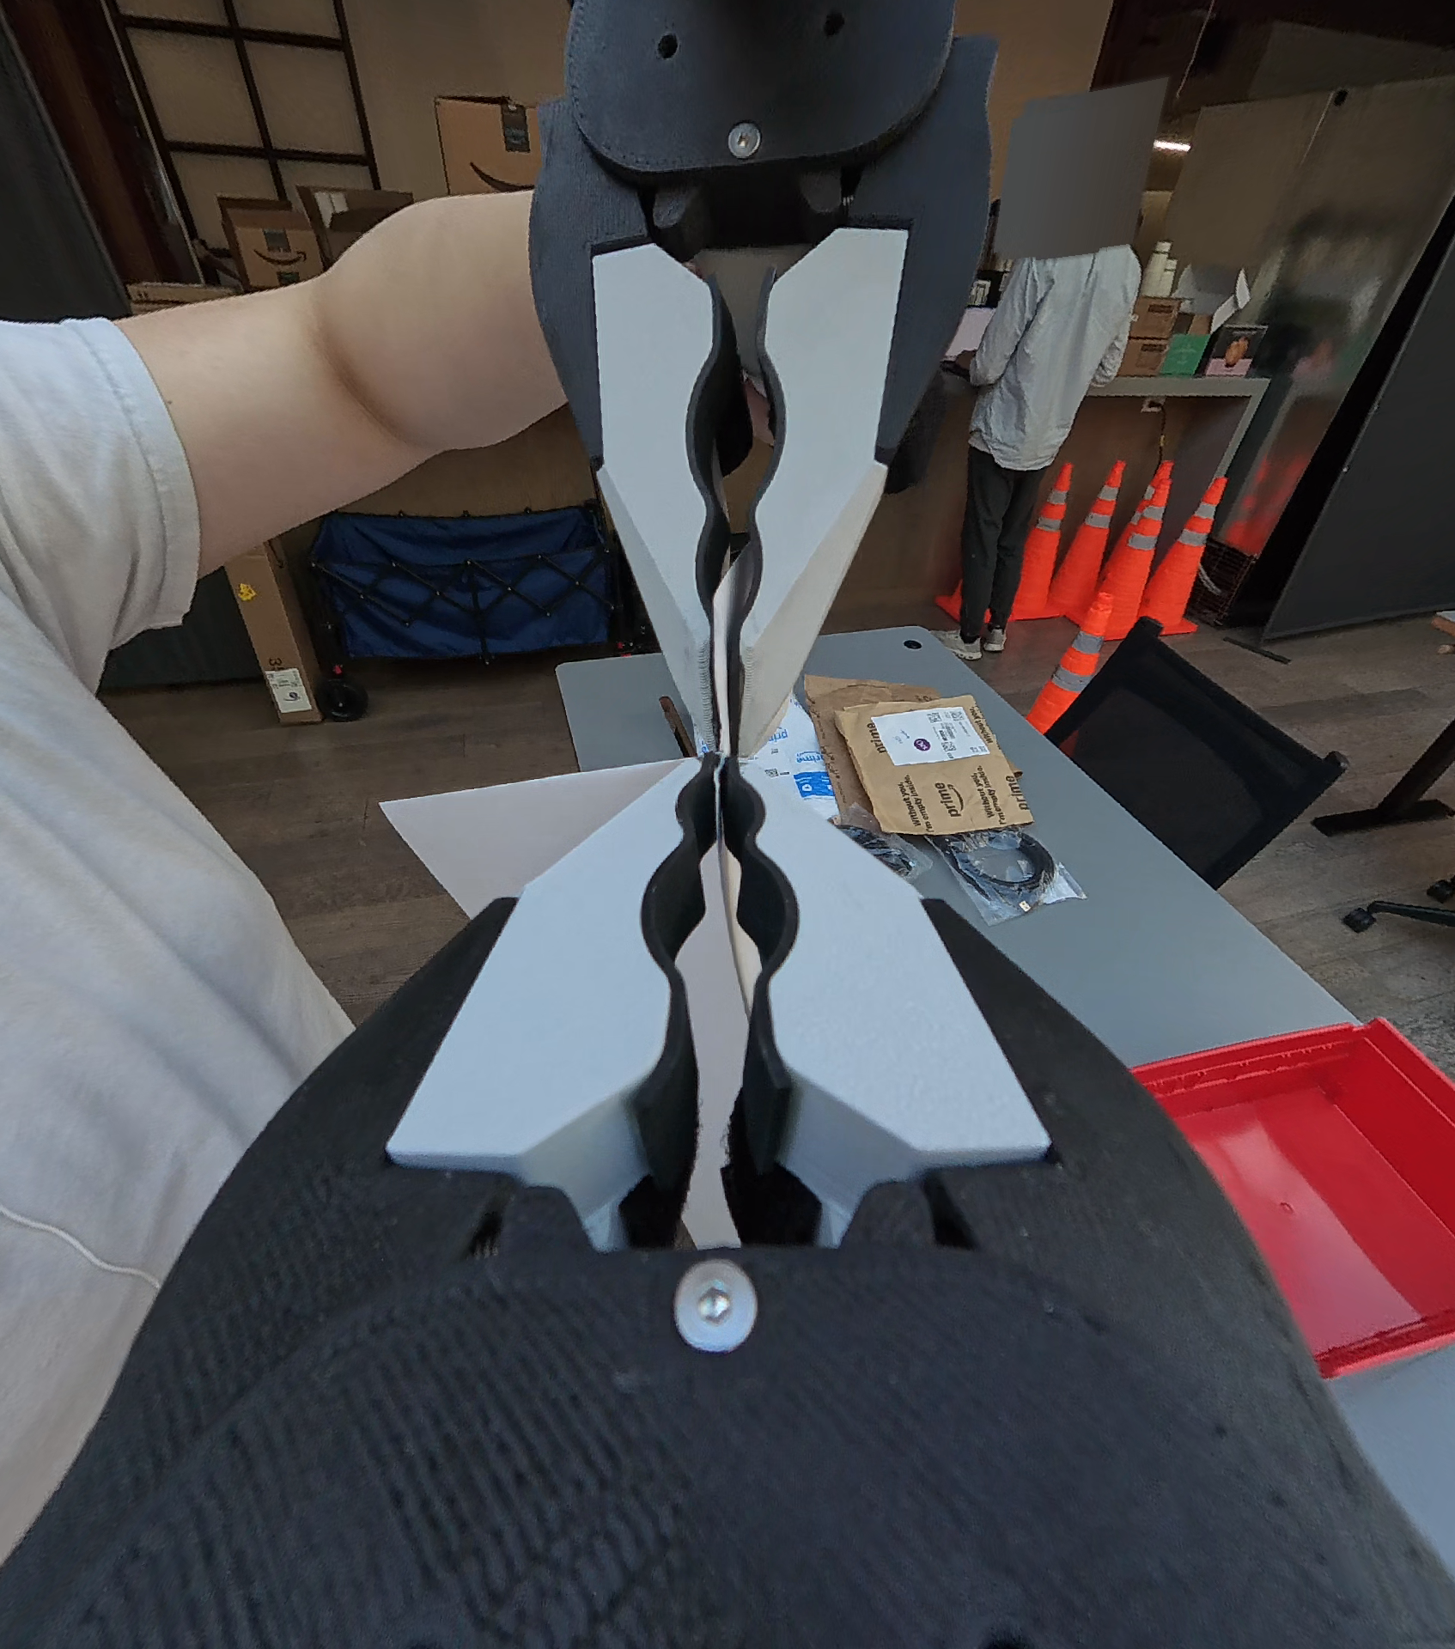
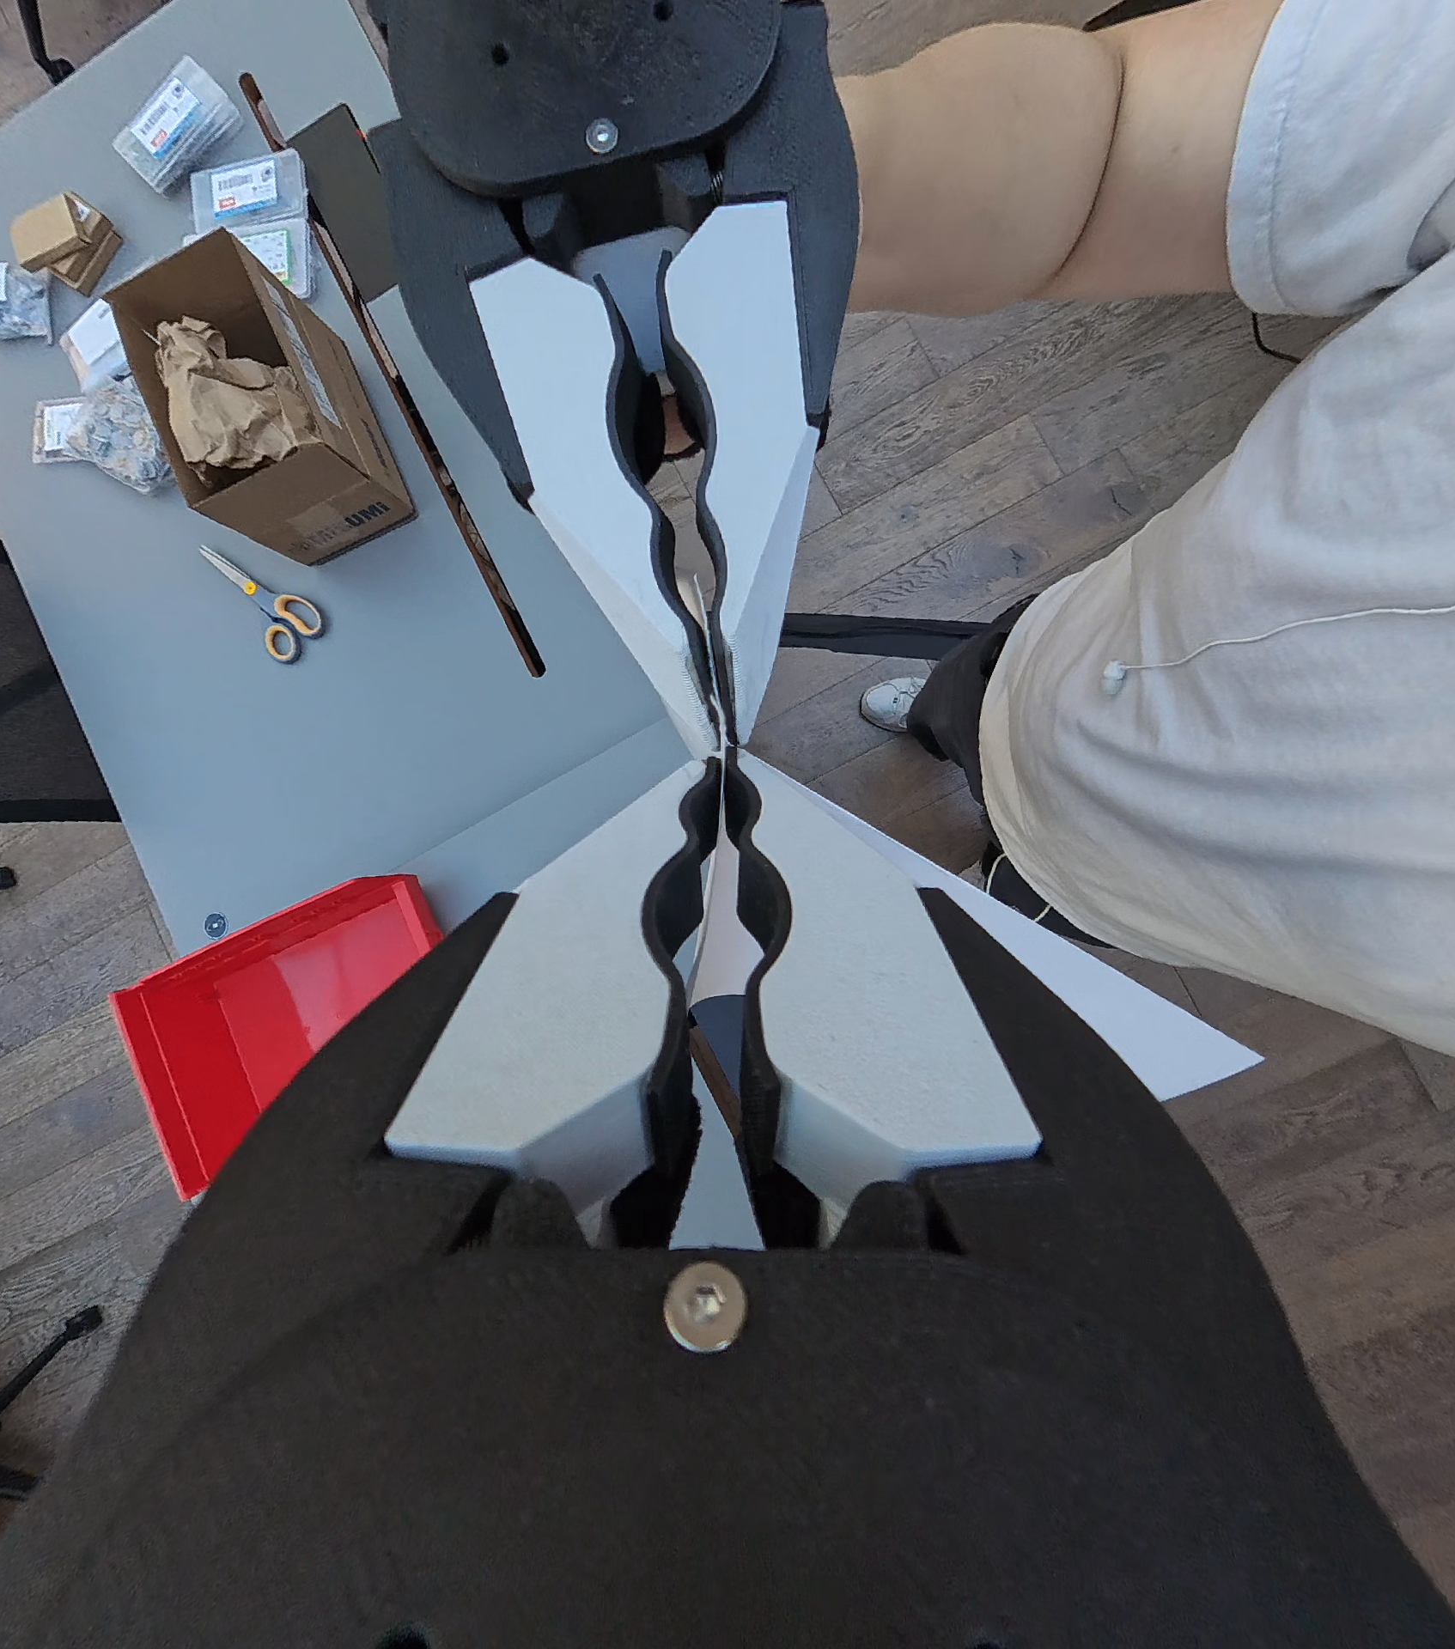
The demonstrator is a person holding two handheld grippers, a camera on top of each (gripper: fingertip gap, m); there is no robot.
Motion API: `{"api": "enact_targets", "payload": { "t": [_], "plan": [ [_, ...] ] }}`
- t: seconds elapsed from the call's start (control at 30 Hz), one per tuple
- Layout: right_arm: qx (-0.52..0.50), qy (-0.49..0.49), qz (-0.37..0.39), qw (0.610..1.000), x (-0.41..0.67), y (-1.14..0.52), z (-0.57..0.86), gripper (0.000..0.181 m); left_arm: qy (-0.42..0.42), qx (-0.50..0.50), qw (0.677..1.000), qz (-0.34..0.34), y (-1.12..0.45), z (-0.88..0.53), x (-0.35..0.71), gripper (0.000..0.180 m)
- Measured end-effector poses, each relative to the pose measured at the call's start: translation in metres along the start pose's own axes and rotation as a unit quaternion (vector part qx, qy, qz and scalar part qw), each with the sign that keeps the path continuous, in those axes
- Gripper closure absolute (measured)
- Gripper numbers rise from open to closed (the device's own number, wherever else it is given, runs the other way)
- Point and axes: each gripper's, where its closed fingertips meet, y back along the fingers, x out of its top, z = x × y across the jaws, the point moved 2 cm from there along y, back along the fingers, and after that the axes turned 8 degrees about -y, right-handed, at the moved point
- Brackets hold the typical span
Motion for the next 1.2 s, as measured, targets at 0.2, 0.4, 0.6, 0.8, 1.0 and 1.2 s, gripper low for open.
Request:
{"api": "enact_targets", "payload": {
  "t": [0.2,0.4,0.6,0.8,1.0,1.2],
  "plan": [
    [-0.015,-0.015,-0.018,1.000,-0.004,-0.006,0.005,0.181,-0.012,0.049,0.998,-0.026,-0.003,-0.001,-0.007,0.180],
    [-0.027,-0.025,-0.017,0.999,0.001,-0.006,0.007,0.181,-0.001,0.099,0.994,-0.053,-0.001,-0.005,-0.005,0.180],
    [-0.071,-0.033,-0.019,0.997,0.001,-0.008,0.019,0.181,0.029,0.136,0.987,-0.085,-0.003,-0.015,-0.009,0.180],
    [-0.107,-0.030,-0.024,0.994,-0.007,-0.015,0.025,0.181,0.058,0.144,0.984,-0.084,-0.003,-0.017,-0.012,0.180],
    [-0.091,-0.019,-0.008,0.996,-0.006,-0.010,0.015,0.181,0.074,0.120,0.989,-0.045,-0.001,-0.011,-0.006,0.180],
    [-0.056,0.002,0.015,0.998,-0.005,-0.002,0.001,0.181,0.088,0.064,0.994,0.016,0.003,0.001,0.004,0.180]
  ]
}}
